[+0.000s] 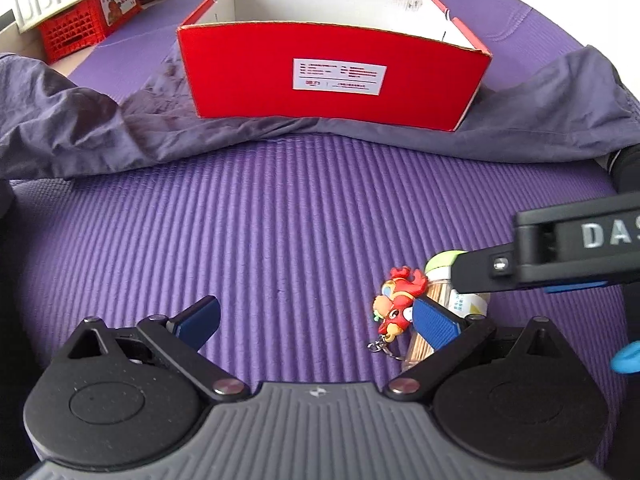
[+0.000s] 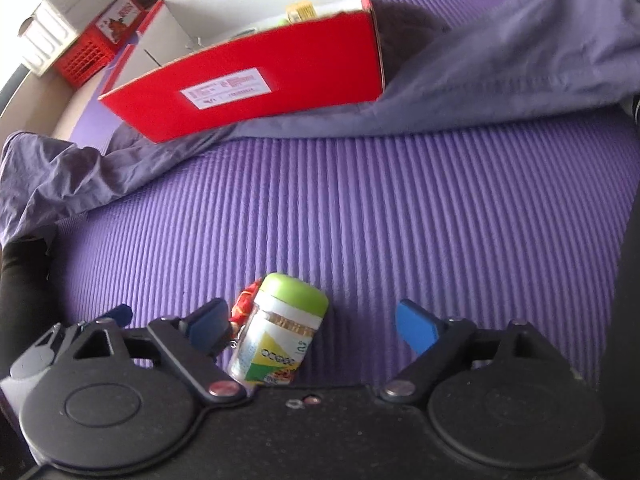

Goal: Organize rigid objects
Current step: 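Move both tools down toward the red figurine and toothpick jar, then grasp the green-lidded toothpick jar with the right tool while the left grasps the red figurine keychain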

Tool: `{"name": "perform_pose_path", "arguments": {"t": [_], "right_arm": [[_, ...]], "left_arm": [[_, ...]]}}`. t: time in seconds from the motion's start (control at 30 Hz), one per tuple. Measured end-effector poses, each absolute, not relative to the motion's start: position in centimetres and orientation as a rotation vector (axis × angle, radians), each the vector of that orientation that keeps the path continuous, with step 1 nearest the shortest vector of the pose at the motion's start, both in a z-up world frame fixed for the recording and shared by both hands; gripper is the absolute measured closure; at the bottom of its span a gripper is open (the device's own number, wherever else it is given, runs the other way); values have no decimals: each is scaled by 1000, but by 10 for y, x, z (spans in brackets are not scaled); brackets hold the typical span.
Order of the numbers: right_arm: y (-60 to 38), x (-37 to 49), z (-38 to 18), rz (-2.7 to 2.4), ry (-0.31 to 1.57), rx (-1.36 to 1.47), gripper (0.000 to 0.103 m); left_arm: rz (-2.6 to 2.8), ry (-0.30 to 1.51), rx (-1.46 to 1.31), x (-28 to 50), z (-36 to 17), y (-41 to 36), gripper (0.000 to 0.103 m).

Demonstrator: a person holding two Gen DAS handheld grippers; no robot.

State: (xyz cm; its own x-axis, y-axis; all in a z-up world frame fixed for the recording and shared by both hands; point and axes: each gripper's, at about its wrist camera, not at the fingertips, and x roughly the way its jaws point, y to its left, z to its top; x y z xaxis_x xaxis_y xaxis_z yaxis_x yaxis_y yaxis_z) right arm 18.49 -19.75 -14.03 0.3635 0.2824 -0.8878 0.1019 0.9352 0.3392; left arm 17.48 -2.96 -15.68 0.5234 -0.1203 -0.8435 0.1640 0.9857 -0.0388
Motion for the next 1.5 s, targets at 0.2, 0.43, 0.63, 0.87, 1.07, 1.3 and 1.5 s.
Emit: {"name": "perform_pose_path", "arguments": {"t": [0.2, 0.43, 0.63, 0.87, 1.07, 1.3, 1.5], "right_arm": [[-190, 188, -151, 104, 1242, 382, 23], [-191, 189, -162, 65, 1268, 418, 39], [-200, 183, -163, 76, 1255, 446, 55], [-210, 179, -164, 60, 1263, 472, 55], [-216, 170, -161, 52, 1270, 459, 55], [-218, 169, -162, 40, 1275, 467, 55], [-217, 169, -163, 40, 1276, 460, 55]], "left_arm": [[-217, 1030, 12, 176, -166, -30, 0], [-255, 1039, 19, 177, -176, -35, 0], [-244, 1008, 86, 176, -181, -43, 1], [-252, 964, 164, 172, -185, -55, 2], [-297, 939, 183, 167, -185, -63, 14], [-327, 926, 178, 166, -180, -63, 34], [-299, 930, 153, 168, -176, -56, 67]]}}
